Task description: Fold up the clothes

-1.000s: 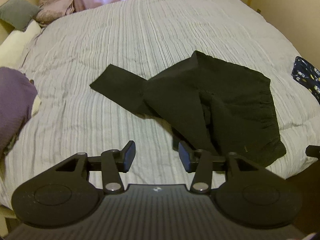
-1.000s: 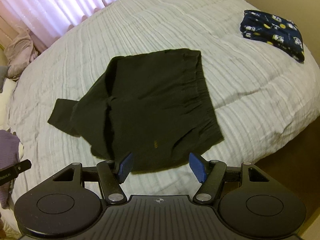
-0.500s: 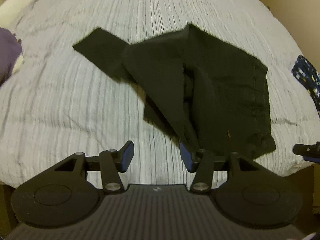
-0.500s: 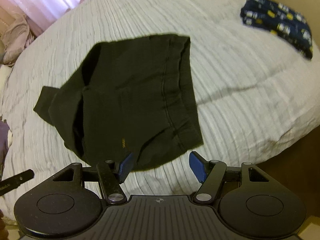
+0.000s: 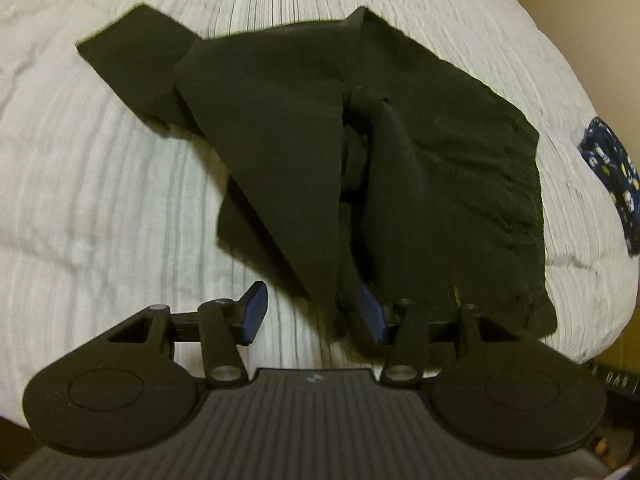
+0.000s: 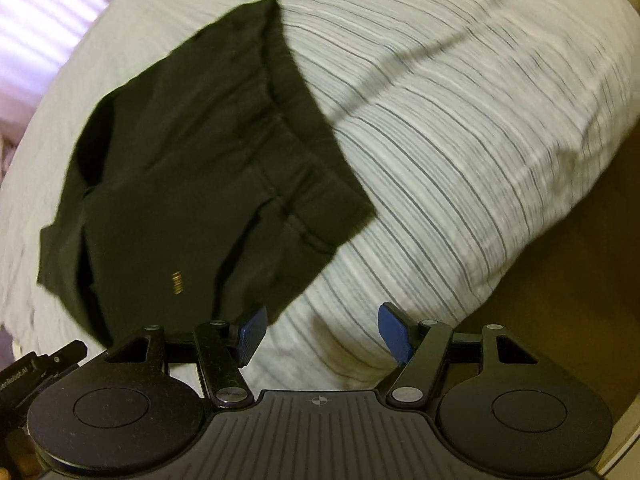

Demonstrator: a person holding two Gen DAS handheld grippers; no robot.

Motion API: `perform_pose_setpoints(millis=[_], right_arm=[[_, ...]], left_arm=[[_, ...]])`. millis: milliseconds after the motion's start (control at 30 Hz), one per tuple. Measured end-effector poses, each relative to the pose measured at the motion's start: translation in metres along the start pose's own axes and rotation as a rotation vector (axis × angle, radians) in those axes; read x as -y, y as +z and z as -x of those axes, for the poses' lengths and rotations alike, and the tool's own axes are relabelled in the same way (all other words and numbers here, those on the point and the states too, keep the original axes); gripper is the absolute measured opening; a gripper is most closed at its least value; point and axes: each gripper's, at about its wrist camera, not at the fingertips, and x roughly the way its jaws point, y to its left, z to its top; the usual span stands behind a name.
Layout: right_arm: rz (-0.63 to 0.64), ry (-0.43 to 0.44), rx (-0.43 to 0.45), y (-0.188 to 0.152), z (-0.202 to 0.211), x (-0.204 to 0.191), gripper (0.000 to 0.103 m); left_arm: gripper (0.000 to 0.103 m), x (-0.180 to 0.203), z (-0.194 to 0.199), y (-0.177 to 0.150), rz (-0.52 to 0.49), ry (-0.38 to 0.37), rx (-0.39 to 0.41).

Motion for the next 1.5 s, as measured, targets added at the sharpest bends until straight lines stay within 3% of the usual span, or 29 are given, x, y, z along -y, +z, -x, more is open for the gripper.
perform_pose_setpoints(millis=[67, 133, 167, 200, 300, 333, 500, 633, 700, 767, 833, 900, 1167, 1233, 1300, 1467, 1500], right_arm=[[-0.029, -0.009, -0.003, -0.002, -0.008, 0.004, 0.066], [-0.054, -0.021, -0.003, -0.005, -0.017, 0.006, 0.066], [-0.067, -0.026, -0.003, -0.007, -0.021, 0.006, 0.066], [-0.079, -0.032, -0.003, -0.009, -0.025, 0.006, 0.066], [-0.109, -0.05, -0.005, -0.012, -0.033, 0.003, 0.066], [-0.118, -0.057, -0.006, -0.013, -0.035, 0.001, 0.066], [-0.167, -0.063, 0.023, -0.012, -0.033, -0.011, 0.066], [-0.193, -0.066, 0.063, -0.005, -0.029, -0.023, 0.066], [-0.196, -0.067, 0.092, -0.002, -0.028, -0.029, 0.066], [-0.205, -0.068, 0.12, 0.0, -0.027, -0.032, 0.066], [-0.219, -0.069, 0.145, 0.001, -0.027, -0.033, 0.066], [-0.244, -0.061, 0.152, 0.001, -0.029, -0.029, 0.066], [-0.402, 0.04, 0.227, -0.009, -0.046, -0.008, 0.066], [-0.443, 0.074, 0.254, -0.01, -0.05, -0.002, 0.081], [-0.459, 0.103, 0.273, -0.01, -0.054, 0.0, 0.084], [-0.474, 0.118, 0.329, -0.012, -0.059, -0.001, 0.084], [-0.481, 0.13, 0.343, -0.013, -0.059, 0.0, 0.083]], left_arm=[[0.045, -0.006, -0.017, 0.003, 0.004, -0.008, -0.008], [0.036, -0.012, -0.032, 0.005, 0.001, -0.019, -0.018], [0.022, -0.014, -0.034, 0.008, -0.006, -0.049, -0.023], [0.015, -0.017, -0.035, 0.01, -0.014, -0.079, -0.029], [0.011, -0.019, -0.021, 0.027, -0.089, -0.123, -0.018], [0.011, -0.021, -0.006, 0.038, -0.122, -0.126, 0.026], [0.011, -0.056, 0.076, 0.142, -0.259, -0.056, 0.324], [0.014, -0.095, 0.113, 0.281, -0.34, 0.147, 0.633], [0.016, -0.129, 0.121, 0.34, -0.207, 0.185, 0.71], [0.017, -0.165, 0.12, 0.371, -0.012, 0.166, 0.687], [0.025, -0.191, 0.106, 0.361, 0.079, 0.191, 0.684], [0.048, -0.207, 0.078, 0.329, 0.134, 0.165, 0.593], [0.043, -0.274, -0.035, 0.203, 0.344, 0.059, 0.225], [0.043, -0.29, -0.062, 0.173, 0.396, 0.031, 0.136], [0.043, -0.295, -0.076, 0.163, 0.48, -0.021, 0.121], [0.049, -0.294, -0.096, 0.181, 0.59, -0.09, 0.179], [0.046, -0.292, -0.103, 0.184, 0.592, -0.09, 0.178]])
